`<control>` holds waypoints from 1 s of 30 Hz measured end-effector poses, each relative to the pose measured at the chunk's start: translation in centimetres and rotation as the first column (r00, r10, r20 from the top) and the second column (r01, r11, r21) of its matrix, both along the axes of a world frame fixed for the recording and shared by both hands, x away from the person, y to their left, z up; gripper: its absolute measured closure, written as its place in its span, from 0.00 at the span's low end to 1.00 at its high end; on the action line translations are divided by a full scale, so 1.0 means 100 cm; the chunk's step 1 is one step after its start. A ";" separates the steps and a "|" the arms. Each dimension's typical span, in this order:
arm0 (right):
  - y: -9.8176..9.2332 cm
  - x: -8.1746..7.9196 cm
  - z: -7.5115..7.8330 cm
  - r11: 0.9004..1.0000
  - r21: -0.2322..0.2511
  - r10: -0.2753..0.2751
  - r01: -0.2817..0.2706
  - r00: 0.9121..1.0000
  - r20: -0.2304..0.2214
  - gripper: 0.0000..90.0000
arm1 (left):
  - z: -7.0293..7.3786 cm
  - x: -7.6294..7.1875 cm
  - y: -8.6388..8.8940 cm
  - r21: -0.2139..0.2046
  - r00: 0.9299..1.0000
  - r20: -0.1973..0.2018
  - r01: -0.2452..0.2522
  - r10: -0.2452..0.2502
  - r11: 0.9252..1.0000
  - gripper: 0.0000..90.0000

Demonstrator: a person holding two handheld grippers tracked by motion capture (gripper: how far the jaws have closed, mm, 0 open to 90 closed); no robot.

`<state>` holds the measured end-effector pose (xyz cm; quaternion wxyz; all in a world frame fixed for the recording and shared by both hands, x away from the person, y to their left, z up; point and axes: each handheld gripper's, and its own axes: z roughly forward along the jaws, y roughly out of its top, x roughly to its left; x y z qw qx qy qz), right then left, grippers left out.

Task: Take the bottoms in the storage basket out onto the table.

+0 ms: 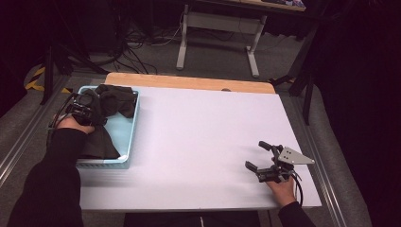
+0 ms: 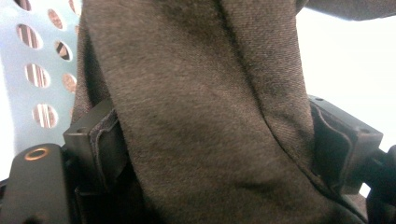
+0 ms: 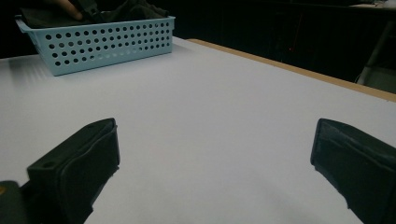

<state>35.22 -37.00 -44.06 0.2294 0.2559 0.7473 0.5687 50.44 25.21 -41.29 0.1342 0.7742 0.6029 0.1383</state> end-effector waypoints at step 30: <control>-0.001 0.000 0.000 1.000 0.010 0.007 -0.007 1.000 -0.005 0.03 | -0.014 0.006 -0.018 0.180 0.998 -0.060 -0.021 0.032 0.983 0.59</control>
